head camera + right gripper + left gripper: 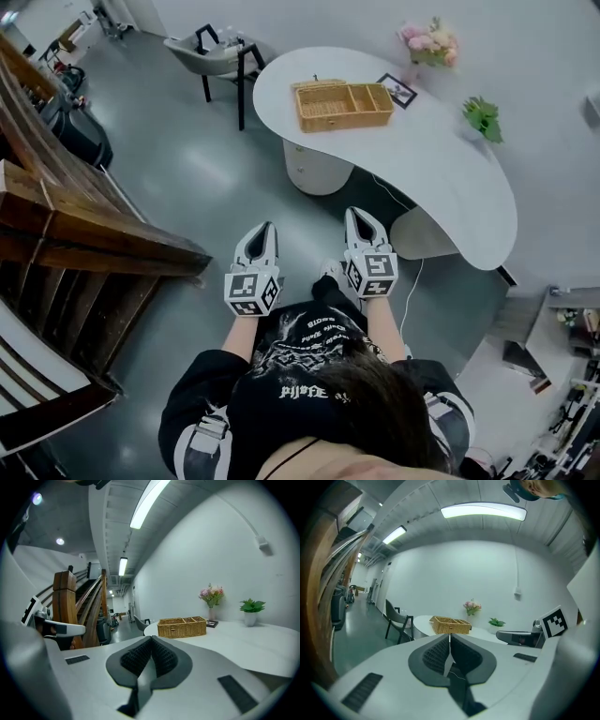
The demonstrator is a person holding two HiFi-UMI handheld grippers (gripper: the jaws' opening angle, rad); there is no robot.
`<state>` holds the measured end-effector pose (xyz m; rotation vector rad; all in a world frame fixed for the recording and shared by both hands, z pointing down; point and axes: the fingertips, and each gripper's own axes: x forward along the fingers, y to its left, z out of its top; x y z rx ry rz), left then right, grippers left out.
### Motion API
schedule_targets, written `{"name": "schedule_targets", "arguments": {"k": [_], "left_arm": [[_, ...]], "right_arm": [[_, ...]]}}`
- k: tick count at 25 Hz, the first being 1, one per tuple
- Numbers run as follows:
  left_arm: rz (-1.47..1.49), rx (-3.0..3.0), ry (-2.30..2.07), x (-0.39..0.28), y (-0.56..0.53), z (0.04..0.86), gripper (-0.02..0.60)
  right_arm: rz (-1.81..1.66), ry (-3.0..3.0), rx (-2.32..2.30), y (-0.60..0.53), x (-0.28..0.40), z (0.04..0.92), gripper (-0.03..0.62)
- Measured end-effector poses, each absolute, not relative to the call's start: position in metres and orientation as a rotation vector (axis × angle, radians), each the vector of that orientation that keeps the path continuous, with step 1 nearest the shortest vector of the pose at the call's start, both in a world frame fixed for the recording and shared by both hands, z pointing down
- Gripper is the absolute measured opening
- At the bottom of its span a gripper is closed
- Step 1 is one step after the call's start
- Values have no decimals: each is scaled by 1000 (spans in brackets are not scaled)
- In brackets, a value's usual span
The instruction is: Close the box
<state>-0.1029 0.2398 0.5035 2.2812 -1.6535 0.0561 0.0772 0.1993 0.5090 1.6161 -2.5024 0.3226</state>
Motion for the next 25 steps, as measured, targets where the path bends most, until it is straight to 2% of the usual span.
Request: {"name": "schedule_targets", "arguments": {"k": [13, 25], "left_arm": [[55, 2320, -1735, -39, 121, 489, 28], [20, 2245, -1762, 2, 58, 503, 28]], "right_arm": [[246, -2560, 1595, 86, 135, 494, 25], [200, -2600, 1471, 12, 166, 498, 25]]}}
